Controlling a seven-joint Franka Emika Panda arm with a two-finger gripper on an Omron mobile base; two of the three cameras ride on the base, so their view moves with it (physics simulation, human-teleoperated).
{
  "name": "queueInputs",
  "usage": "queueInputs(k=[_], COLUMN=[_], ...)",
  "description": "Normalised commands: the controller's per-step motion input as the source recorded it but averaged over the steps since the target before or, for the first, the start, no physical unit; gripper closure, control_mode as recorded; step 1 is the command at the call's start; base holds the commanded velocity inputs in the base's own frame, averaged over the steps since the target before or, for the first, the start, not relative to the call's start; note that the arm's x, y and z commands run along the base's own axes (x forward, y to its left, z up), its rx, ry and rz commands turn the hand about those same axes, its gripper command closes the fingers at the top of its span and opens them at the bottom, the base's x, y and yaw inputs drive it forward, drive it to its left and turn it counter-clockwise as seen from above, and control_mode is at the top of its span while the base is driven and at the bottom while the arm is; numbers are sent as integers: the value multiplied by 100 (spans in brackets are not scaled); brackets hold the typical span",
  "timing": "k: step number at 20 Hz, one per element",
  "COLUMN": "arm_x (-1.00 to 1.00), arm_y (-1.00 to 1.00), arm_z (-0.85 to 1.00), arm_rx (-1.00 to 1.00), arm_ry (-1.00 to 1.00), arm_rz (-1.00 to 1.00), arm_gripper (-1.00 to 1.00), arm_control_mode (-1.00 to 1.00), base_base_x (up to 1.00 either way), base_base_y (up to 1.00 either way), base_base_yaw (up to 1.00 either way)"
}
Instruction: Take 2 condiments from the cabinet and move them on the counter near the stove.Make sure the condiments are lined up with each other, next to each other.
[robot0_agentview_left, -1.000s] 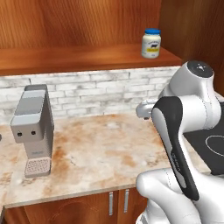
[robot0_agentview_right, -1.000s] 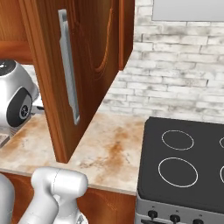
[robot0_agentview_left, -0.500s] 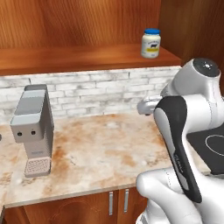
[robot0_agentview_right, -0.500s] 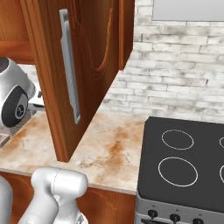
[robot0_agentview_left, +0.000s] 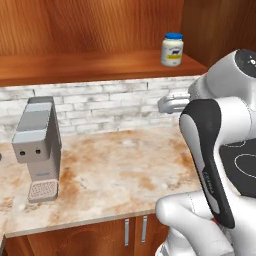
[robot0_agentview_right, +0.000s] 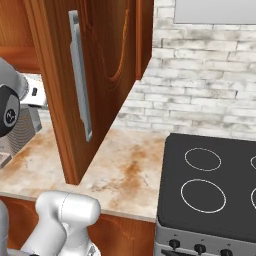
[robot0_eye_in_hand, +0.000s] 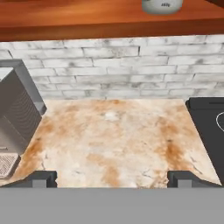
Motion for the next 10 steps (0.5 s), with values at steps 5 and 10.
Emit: queueInputs(k=[5,10], arm_x=[24,35], arm_y=[1,-2], arm_z=[35,19], arm_rx=[-8,-13], arm_ry=[-28,-21], arm_rz=[-4,-13], arm_gripper=[-100,-100], arm_control_mode=[-100,-100], base_base_x=[0,0], base_base_y=[0,0], base_base_yaw=[0,0])
